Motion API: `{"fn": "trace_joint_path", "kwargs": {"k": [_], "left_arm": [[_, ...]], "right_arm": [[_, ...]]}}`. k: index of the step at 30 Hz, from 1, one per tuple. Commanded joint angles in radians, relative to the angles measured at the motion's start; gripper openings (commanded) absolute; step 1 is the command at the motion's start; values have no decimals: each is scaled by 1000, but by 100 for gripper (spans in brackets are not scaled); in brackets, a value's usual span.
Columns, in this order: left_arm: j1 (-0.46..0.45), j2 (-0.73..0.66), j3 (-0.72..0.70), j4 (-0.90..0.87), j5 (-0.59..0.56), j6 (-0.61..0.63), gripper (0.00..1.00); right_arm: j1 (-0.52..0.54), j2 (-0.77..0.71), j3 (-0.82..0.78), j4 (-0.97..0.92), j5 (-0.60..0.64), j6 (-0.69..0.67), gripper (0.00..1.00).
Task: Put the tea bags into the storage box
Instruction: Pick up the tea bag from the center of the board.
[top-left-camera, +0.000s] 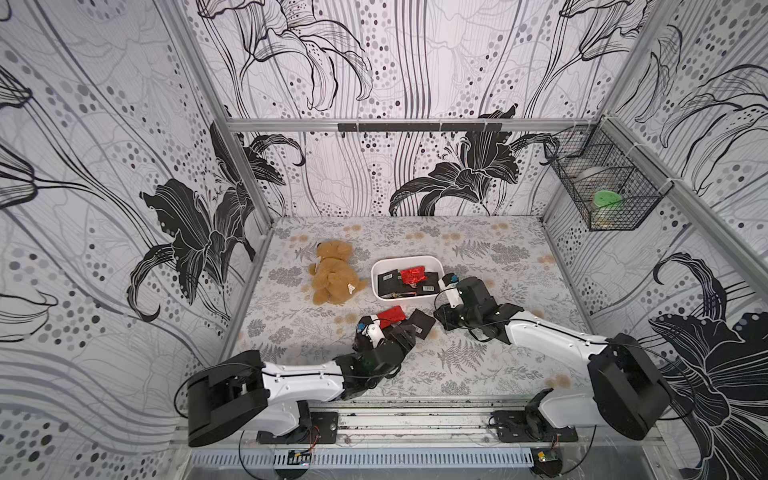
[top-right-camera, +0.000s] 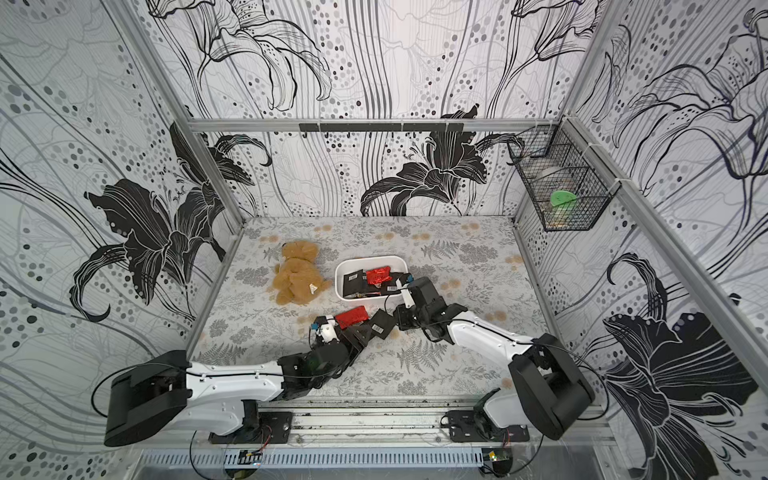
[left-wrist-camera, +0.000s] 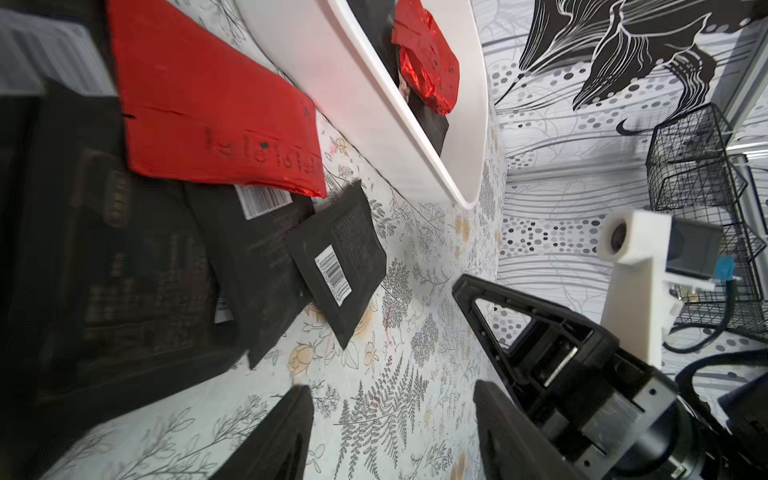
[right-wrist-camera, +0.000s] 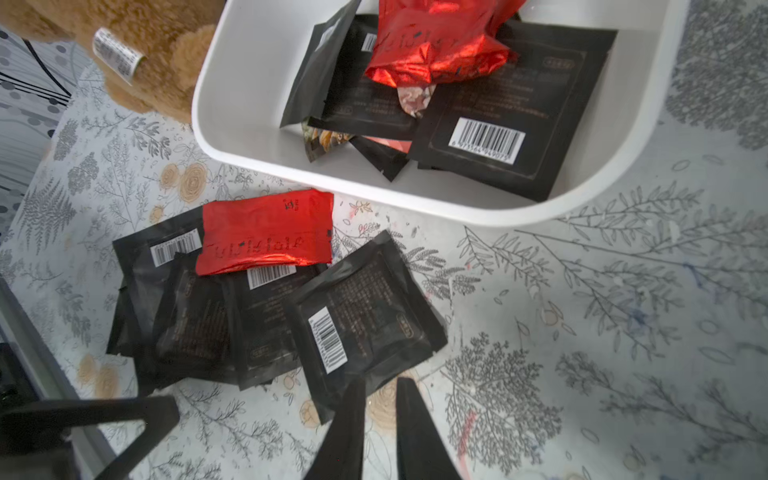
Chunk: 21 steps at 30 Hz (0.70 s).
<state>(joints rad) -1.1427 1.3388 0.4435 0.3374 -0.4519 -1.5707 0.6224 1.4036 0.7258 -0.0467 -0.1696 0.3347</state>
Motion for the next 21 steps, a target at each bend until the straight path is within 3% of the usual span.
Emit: {"fn": "trace_joint_path", "kwargs": {"k": [1,4,8,21], "left_arm": [[5,65,103,-35,11,-17,66],[17,116,153,-101,6,-28,64],[47,169,139,-49,49,-53,62],[89,306,178,-51,119,-94,54]], "right_arm": [[-1,56,41,45,34,-7,18],[0,128,94,38,37,24,13],[0,194,112,68,14,34,7],[3,280,100,88,-5,32,5]]}}
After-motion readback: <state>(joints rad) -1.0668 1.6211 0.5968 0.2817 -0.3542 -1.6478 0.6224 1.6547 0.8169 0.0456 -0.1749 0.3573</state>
